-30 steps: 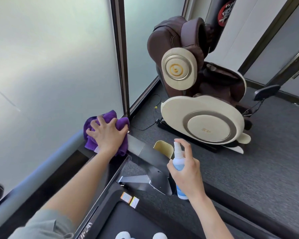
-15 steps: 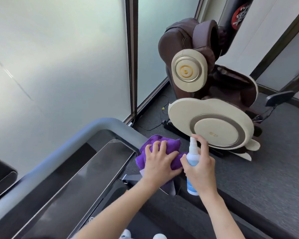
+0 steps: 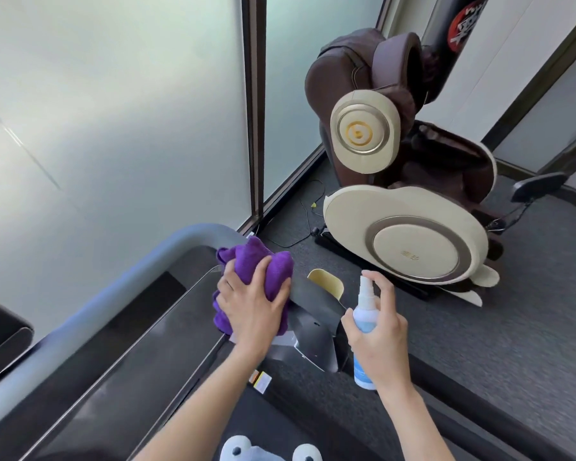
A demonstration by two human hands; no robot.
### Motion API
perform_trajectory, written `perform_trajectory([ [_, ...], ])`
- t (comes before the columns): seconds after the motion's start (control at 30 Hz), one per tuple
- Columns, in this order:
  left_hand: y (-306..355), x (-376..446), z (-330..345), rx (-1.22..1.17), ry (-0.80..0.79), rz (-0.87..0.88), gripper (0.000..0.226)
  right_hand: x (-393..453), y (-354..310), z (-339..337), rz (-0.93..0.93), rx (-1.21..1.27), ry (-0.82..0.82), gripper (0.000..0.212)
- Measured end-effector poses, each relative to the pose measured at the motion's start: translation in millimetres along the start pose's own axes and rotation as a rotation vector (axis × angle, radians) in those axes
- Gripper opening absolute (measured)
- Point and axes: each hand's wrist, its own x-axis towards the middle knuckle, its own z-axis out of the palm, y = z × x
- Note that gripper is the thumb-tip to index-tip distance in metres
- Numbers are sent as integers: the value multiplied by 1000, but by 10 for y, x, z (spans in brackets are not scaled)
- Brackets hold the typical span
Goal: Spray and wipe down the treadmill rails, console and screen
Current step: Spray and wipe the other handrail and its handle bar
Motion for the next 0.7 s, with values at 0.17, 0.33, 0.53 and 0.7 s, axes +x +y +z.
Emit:
perform_trajectory([
  [0.17, 261, -218, 145, -18, 55, 18, 42, 39, -39, 18, 35, -15, -22, 62],
  [0.33, -43, 108, -15, 65, -22, 445, 35, 129, -153, 130, 13, 11, -60, 62],
  [0.53, -614, 856, -421, 179, -21, 230, 38, 146, -299, 259, -14, -5, -73, 63],
  [0.7, -721, 587, -566, 119, -36, 176, 33, 4, -386, 350, 26, 7, -113, 62],
])
